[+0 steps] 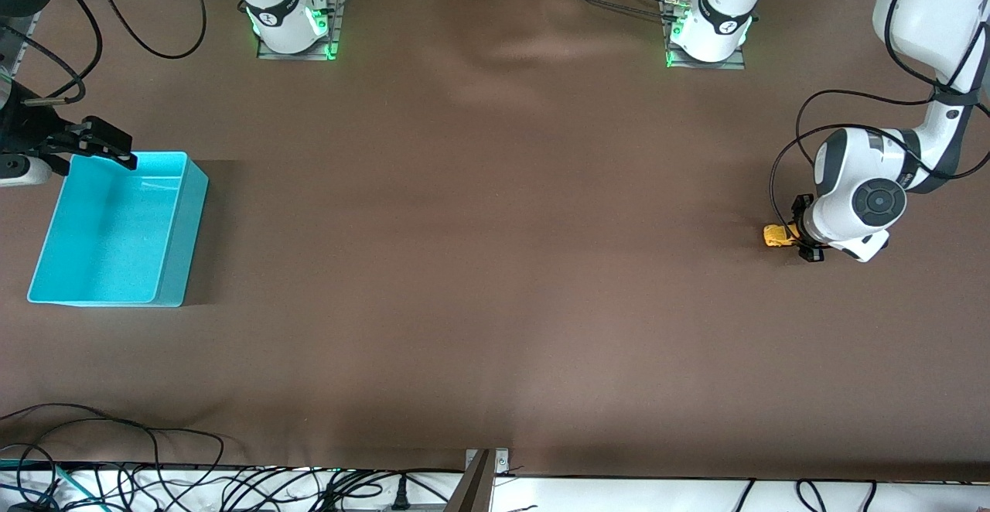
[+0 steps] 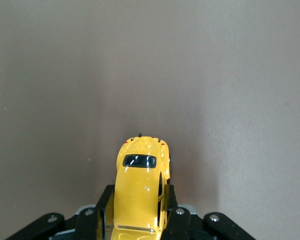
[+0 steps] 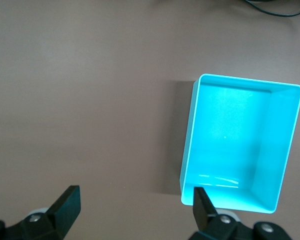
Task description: Wind up and store yellow beetle car
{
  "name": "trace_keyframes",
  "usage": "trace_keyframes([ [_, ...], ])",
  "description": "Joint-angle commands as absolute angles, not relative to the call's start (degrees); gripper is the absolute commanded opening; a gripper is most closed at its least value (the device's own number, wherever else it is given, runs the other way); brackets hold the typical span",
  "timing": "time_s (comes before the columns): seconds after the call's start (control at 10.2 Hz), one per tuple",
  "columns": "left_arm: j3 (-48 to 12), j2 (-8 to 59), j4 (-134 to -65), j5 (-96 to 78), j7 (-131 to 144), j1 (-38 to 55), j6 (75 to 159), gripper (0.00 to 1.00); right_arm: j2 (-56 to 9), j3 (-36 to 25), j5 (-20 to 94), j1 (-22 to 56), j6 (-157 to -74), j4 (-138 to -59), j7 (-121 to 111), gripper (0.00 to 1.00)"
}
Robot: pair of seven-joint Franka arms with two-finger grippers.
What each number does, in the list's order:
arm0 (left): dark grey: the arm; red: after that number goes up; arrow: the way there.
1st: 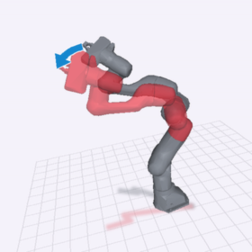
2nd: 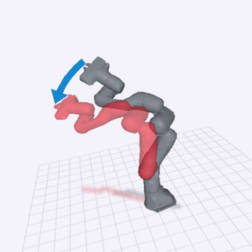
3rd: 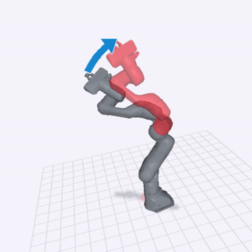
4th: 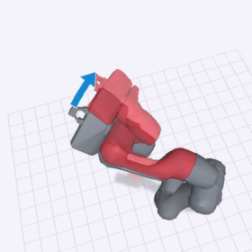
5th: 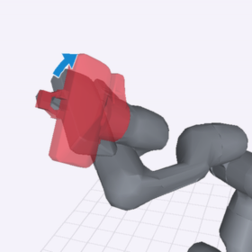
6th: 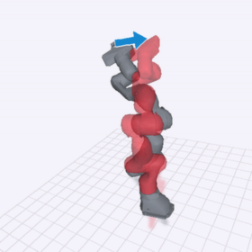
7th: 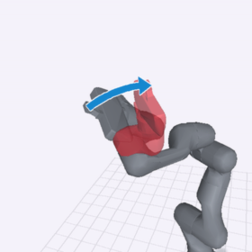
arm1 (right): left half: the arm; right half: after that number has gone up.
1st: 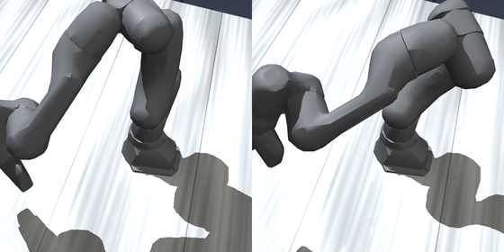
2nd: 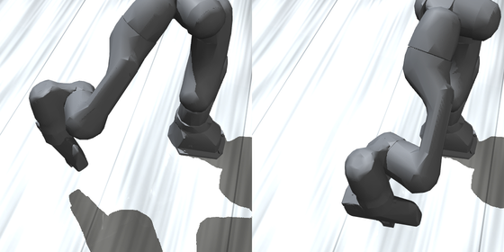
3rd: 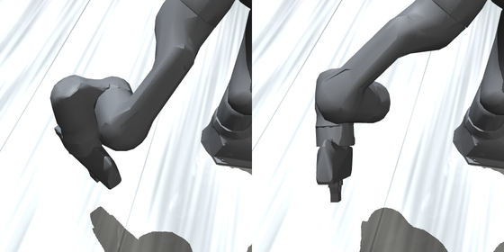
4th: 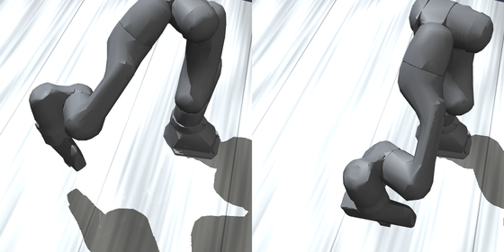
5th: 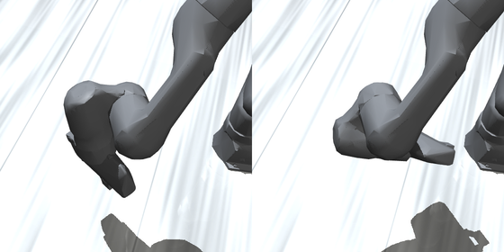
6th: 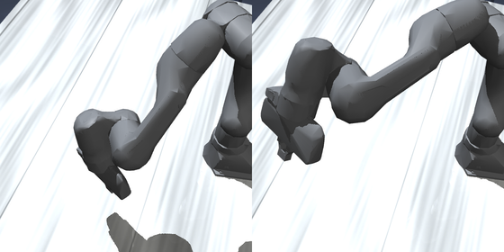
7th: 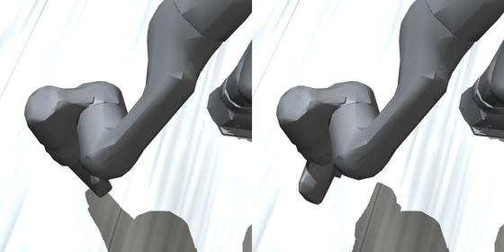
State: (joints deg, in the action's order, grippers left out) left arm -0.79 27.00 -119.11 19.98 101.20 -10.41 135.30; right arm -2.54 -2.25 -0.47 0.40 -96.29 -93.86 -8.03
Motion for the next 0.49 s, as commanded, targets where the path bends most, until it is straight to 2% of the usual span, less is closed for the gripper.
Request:
trace_keyframes([
  [0.0,1.3,36.9,-113.6,22.4,100.8,-11.2,141.4,0.0,-2.5,-2.4,-0.1,0.4,-95.9,-93.4,-9.1,1.0],
  [0.39,1.4,36.9,-113.2,21.8,99.7,-11.1,141.3,0.0,-2.5,-2.4,-0.1,0.4,-95.9,-93.4,-9.1,1.0],
])
